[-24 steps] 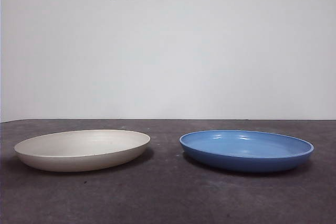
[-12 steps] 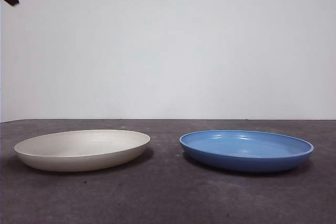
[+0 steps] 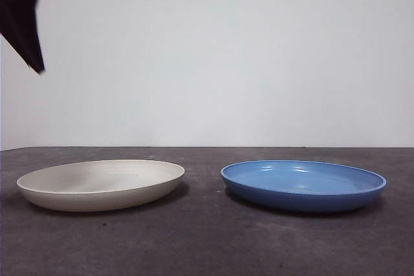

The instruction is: Pick up the white plate, put it on the blue plate, put it on desk

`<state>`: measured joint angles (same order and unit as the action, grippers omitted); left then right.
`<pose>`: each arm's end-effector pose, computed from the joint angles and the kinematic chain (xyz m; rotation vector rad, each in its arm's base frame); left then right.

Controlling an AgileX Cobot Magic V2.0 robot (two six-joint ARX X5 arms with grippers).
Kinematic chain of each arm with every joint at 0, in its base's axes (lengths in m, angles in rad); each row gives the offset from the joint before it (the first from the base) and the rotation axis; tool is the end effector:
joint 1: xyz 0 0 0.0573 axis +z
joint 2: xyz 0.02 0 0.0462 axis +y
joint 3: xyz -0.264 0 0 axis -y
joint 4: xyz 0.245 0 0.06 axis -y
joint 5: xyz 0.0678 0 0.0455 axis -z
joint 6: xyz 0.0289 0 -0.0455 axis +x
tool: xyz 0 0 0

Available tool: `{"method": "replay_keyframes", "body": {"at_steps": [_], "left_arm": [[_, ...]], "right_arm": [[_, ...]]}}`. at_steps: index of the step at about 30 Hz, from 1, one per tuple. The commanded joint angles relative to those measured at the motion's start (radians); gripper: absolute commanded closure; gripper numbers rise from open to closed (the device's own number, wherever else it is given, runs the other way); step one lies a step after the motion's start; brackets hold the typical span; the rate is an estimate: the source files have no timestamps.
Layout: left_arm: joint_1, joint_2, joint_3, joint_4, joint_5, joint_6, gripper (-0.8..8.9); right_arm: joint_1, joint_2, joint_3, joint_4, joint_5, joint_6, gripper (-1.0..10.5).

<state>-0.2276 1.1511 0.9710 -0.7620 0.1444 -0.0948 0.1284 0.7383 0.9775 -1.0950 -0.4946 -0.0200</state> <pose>0.2143 -0.0539 0.2818 -0.0473 0.9617 -0.2987 0.1070 0.0276 0.3271 0.1401 0.8485 0.5924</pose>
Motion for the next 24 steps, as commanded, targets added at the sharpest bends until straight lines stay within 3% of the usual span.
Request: {"method": "replay_keyframes", "body": {"at_steps": [1,13,24], "left_arm": [[0.0,0.095,0.047,0.035,-0.03,0.008,4.1],[0.051,0.404,0.137,0.144,-0.041,0.031,4.1],[0.077,0.537,0.14,0.202,-0.037,0.031,4.12]], "right_arm": [[0.002,0.005,0.018,0.005,0.001,0.009,5.4],[0.002,0.005,0.018,0.006,0.001,0.009,5.4],[0.002,0.006,0.018,0.009,0.001,0.009,5.4]]}}
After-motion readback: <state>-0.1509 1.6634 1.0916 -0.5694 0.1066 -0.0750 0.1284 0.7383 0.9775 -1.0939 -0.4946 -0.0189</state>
